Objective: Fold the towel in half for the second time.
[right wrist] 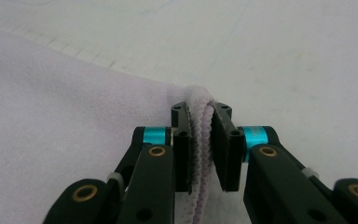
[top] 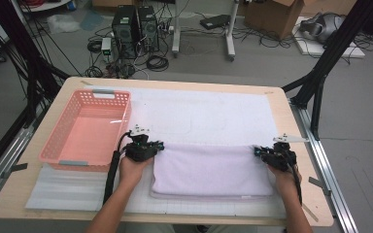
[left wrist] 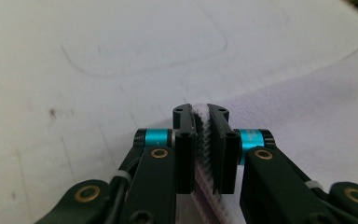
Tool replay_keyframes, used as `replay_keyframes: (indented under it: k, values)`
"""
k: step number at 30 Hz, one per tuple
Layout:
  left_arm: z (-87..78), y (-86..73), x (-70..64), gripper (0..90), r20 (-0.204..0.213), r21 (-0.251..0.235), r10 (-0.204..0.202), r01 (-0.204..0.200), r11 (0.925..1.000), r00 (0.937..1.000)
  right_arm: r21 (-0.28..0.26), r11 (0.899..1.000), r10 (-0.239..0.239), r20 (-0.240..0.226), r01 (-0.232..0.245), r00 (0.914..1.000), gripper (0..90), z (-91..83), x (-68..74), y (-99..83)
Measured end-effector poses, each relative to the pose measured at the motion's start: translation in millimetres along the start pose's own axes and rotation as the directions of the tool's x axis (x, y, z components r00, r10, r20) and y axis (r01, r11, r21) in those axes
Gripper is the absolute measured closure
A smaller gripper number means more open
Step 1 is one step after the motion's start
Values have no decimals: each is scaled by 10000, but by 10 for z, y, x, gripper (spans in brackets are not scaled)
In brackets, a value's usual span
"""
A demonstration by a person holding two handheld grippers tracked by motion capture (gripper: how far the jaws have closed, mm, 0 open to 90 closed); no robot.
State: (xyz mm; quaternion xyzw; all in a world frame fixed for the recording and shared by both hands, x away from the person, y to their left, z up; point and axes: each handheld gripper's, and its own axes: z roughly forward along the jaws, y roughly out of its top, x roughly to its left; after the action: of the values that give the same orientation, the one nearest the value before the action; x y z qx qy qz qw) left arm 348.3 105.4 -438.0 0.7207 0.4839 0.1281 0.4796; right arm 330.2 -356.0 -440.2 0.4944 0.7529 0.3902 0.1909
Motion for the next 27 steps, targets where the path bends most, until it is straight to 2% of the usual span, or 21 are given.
replay_keyframes:
  k: [4, 7, 11, 12, 13, 15, 17, 18, 20, 22, 24, 25, 27]
  values:
    - [91, 157, -45, 818, -128, -254, 483, -486, 9985, 9988, -281, 9994, 208, 574, -192, 9981, 792, 11, -54, 57]
    - [177, 276, -39, 818, -377, -616, 901, -923, 9938, 9952, -364, 9989, 319, 860, -289, 9958, 791, 31, -95, 118]
    - [283, 408, 54, 817, -514, -581, 739, -768, 9954, 9959, -460, 9987, 285, 987, -241, 9947, 789, 53, -105, 234]
    - [301, 413, 71, 812, -494, -592, 537, -566, 9966, 9973, -456, 9987, 265, 1051, -218, 9941, 788, 61, -100, 266]
    - [309, 410, 88, 792, -507, -555, 338, -366, 9978, 9981, -429, 9989, 213, 1109, -166, 9936, 783, 75, -98, 292]
    - [298, 402, 99, 677, -540, -548, 147, -176, 9983, 9984, -217, 9996, 199, 1170, -175, 9929, 738, 118, -102, 315]
    - [245, 391, 80, 628, -377, -575, 477, -498, 9971, 9982, -126, 9992, 396, 1079, -384, 9934, 663, 129, -107, 307]
    - [212, 382, 65, 628, -264, -657, 630, -646, 9957, 9977, -185, 9989, 451, 1081, -434, 9931, 639, 113, -109, 301]
    - [159, 374, 14, 620, 68, -480, 786, -781, 9958, 9969, -406, 9980, 527, 1057, -486, 9930, 610, 49, -106, 285]
    - [103, 327, -73, 638, 360, -677, 1125, -1099, 9916, 9930, -721, 9966, 491, 1150, -410, 9921, 575, -44, -90, 271]
    - [68, 281, -153, 659, 528, -429, 1314, -1293, 9907, 9899, -962, 9943, 564, 1028, -465, 9931, 562, -147, -76, 253]
    - [47, 241, -189, 673, 589, -333, 1330, -1312, 9908, 9894, -1075, 9930, 599, 926, -498, 9939, 559, -192, -74, 242]
    - [-2, 126, -251, 698, 522, -327, 1320, -1304, 9909, 9899, -1054, 9922, 708, 314, -671, 9970, 560, -262, -44, 205]
